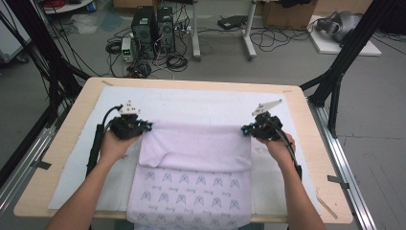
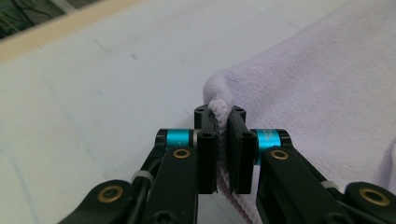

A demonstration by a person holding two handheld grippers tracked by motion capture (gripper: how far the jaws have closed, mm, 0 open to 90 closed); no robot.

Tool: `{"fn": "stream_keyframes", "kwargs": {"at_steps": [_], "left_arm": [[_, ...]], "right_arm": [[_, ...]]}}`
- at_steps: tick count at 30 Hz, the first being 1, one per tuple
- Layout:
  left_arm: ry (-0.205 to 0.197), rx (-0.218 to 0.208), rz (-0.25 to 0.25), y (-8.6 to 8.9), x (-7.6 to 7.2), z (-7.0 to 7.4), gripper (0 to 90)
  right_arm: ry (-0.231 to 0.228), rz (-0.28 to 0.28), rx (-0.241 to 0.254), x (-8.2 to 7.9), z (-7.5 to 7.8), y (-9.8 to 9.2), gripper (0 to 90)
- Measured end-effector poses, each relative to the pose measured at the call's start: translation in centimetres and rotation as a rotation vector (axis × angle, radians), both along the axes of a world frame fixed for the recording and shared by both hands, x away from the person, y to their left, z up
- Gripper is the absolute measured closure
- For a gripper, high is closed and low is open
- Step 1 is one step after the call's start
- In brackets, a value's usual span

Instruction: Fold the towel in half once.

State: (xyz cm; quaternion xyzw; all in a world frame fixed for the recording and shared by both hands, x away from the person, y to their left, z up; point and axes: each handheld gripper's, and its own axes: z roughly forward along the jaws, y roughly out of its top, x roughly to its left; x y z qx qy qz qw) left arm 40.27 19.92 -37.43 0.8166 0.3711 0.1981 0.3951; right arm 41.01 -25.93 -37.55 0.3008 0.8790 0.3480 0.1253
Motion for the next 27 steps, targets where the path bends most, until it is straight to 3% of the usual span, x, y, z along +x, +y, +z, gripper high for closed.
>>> {"fn": "stream_keyframes", "kwargs": {"at_steps": [6,9,10,11,12,14,19,21,23,25,27], "left_arm": [[-0.099,0.016,0.059,-1.0,3.7,5.7,83.8],[-0.144,-0.006,0.088,-0.8,4.7,7.9,83.2],[-0.145,0.004,0.106,-0.9,4.9,7.9,79.2],[-0.137,0.02,0.122,-0.9,5.1,7.7,67.4],[-0.103,0.03,0.119,-0.6,5.2,7.2,61.2],[-0.072,0.043,0.122,0.1,5.0,5.9,58.4],[-0.021,0.007,0.125,2.1,3.4,2.9,54.2],[-0.016,-0.006,0.122,2.6,2.5,2.1,53.8],[-0.008,-0.02,0.118,3.0,1.7,1.4,53.1],[-0.006,-0.032,0.102,3.3,1.0,0.9,52.5],[-0.009,-0.043,0.086,3.3,0.2,0.5,51.9]], "right_arm": [[-0.077,-0.06,0.009,3.6,5.2,-0.3,85.4],[-0.108,-0.078,0.025,5.1,7.3,-0.3,84.2],[-0.111,-0.088,0.03,5.6,7.5,-0.2,78.3],[-0.124,-0.107,0.026,5.9,7.4,-0.1,66.7],[-0.12,-0.115,0.027,6.1,7.2,0.0,63.4],[-0.043,-0.103,0.041,6.4,5.9,0.0,59.5],[0.011,-0.076,0.029,5.0,2.7,-0.1,56.3],[0.076,-0.06,0.026,4.6,2.1,0.0,52.3],[0.039,-0.043,0.014,3.7,1.9,0.3,53.2],[0.042,-0.029,0.047,2.9,1.7,0.4,52.9],[0.03,-0.017,0.044,2.2,1.5,0.6,52.8]]}}
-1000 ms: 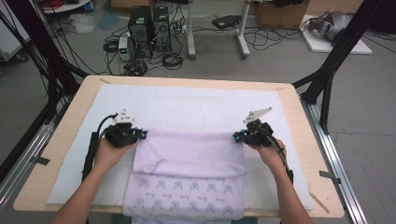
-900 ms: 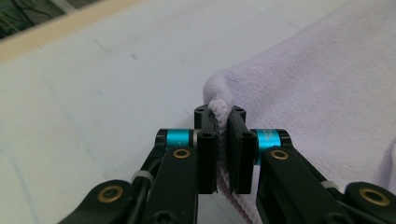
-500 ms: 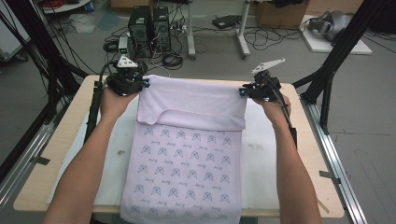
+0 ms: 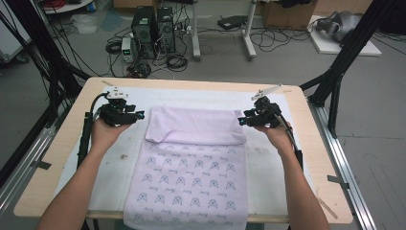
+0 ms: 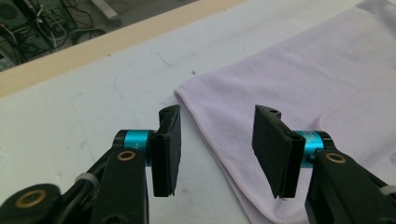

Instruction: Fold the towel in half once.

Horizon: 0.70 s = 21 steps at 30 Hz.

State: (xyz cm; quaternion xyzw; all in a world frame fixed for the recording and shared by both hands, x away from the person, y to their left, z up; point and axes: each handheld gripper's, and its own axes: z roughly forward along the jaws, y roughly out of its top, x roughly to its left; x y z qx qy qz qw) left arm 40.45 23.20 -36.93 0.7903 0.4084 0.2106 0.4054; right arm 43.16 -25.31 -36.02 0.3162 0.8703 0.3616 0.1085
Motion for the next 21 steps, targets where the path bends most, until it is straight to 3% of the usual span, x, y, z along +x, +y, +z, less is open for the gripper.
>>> {"fn": "stream_keyframes", "kwargs": {"at_steps": [4,5,8,15,21], "left_arm": [[0.018,0.019,-0.043,-0.3,-1.2,-0.3,49.4],[0.002,0.021,-0.049,-0.4,-1.6,-0.4,49.2],[0.006,0.005,-0.069,-0.6,-2.4,-1.0,49.3],[0.04,0.0,-0.131,-1.6,-3.8,-2.8,47.9],[0.091,-0.001,-0.216,-2.5,-4.6,-3.6,44.0]], "right_arm": [[-0.006,0.013,0.014,-1.3,-0.5,0.1,52.3],[-0.004,0.015,0.015,-1.6,-0.6,0.2,52.2],[-0.001,0.023,0.009,-2.3,-1.2,0.3,51.7],[0.025,0.021,0.01,-3.1,-2.8,0.3,51.0],[0.047,0.023,0.001,-3.4,-4.4,0.1,50.9]]}}
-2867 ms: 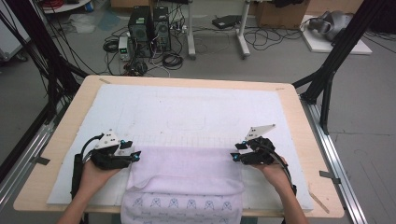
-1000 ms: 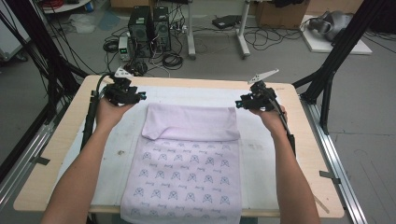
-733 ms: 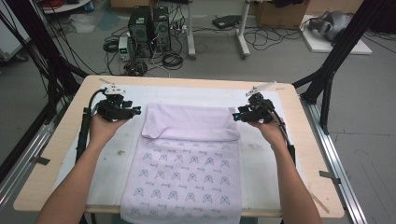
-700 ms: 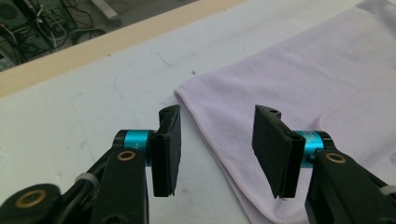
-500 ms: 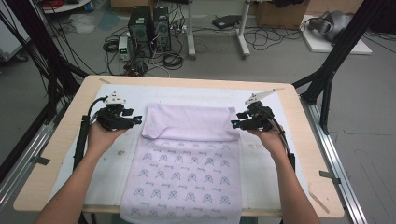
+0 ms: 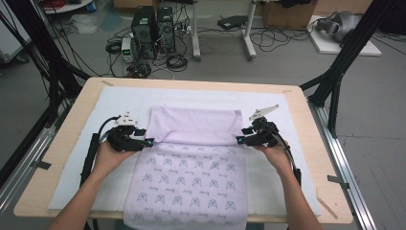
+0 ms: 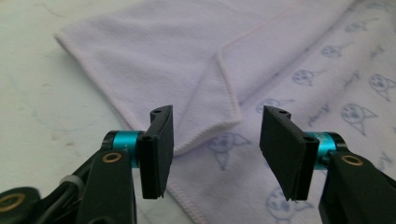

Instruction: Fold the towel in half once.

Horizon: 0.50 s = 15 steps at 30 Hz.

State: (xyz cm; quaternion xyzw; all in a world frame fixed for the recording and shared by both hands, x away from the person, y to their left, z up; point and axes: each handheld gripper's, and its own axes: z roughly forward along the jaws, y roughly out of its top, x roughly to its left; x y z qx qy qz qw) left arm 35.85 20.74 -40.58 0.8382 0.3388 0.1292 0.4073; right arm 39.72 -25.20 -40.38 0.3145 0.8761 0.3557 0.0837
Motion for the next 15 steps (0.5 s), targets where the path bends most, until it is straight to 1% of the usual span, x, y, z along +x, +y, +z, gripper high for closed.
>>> {"fn": "stream_keyframes", "kwargs": {"at_steps": [1,3,4,6,7,10,11,13,14,15], "left_arm": [[0.001,0.013,-0.013,-0.1,-0.1,0.0,43.7],[0.004,0.021,-0.025,-0.5,-0.2,-0.2,43.5],[-0.002,0.035,-0.03,-0.6,-0.2,-0.3,44.4],[-0.009,0.058,-0.034,-0.9,-0.1,-0.5,50.4],[-0.009,0.074,-0.025,-1.0,0.0,-0.6,52.2],[-0.001,0.112,-0.031,-1.2,0.3,-1.2,66.7],[0.0,0.127,-0.032,-1.2,0.3,-1.3,73.3],[-0.002,0.133,-0.039,-1.2,0.3,-1.4,82.9],[-0.013,0.133,-0.04,-1.2,0.2,-1.3,86.5],[-0.02,0.129,-0.039,-1.2,0.1,-1.2,87.9]], "right_arm": [[0.006,0.001,0.001,0.0,-0.2,0.0,51.0],[0.013,-0.002,-0.003,-0.1,-0.6,-0.1,51.0],[0.017,-0.001,0.0,-0.1,-0.8,-0.1,51.2],[0.029,0.001,-0.001,-0.2,-1.1,-0.1,53.2],[0.03,0.002,0.002,-0.2,-1.2,0.0,55.3],[0.033,0.019,0.002,-0.4,-1.6,0.1,64.2],[0.035,0.025,-0.004,-0.4,-1.6,0.1,67.4],[0.039,0.036,-0.003,-0.6,-1.5,0.2,74.3],[0.036,0.047,-0.003,-0.6,-1.4,0.2,77.0],[0.029,0.053,-0.001,-0.7,-1.3,0.2,78.7]]}}
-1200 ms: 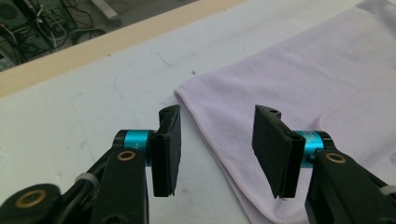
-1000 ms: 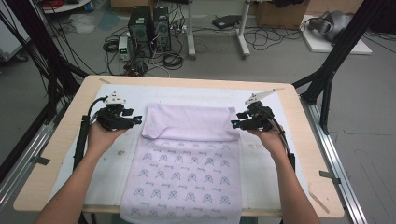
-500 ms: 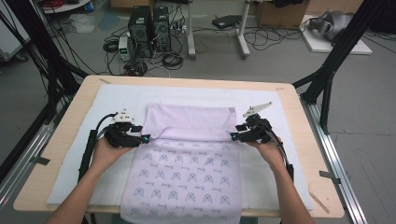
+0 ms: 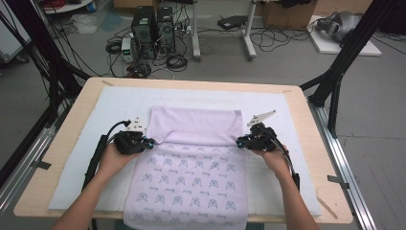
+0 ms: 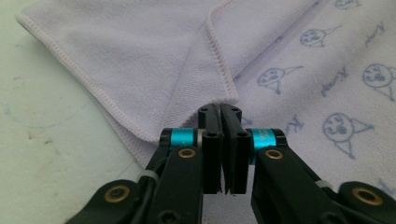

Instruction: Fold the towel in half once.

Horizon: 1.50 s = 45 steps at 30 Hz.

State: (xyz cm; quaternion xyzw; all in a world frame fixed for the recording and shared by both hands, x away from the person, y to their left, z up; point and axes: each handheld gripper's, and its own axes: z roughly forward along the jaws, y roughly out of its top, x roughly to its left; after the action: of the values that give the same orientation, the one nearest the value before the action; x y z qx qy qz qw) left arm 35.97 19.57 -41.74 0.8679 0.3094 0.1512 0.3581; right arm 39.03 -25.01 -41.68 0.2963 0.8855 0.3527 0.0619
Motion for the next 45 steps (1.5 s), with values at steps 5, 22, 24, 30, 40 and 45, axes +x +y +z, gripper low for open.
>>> {"fn": "stream_keyframes", "kwargs": {"at_steps": [5,22,24,30,40,45], "left_arm": [[-0.028,-0.026,0.008,0.5,-0.5,0.8,89.6],[-0.012,-0.067,0.038,1.4,-0.7,-0.3,54.6],[-0.004,-0.071,0.045,1.1,-0.4,-0.4,48.5],[0.005,-0.055,0.034,0.5,0.2,-0.8,58.5],[-0.043,-0.091,0.056,1.6,-0.2,0.3,89.6],[-0.041,-0.122,0.046,2.2,-0.4,0.6,89.5]], "right_arm": [[-0.011,0.017,0.022,-0.4,0.6,-0.1,81.8],[0.039,-0.103,0.015,1.5,-1.0,-1.0,55.9],[0.035,-0.08,0.015,1.4,-0.9,-0.7,62.3],[0.016,-0.026,-0.01,1.1,-0.3,0.3,75.1],[-0.006,0.004,0.022,0.2,0.8,0.0,79.3],[-0.015,0.007,0.029,-0.2,1.2,-0.2,79.6]]}}
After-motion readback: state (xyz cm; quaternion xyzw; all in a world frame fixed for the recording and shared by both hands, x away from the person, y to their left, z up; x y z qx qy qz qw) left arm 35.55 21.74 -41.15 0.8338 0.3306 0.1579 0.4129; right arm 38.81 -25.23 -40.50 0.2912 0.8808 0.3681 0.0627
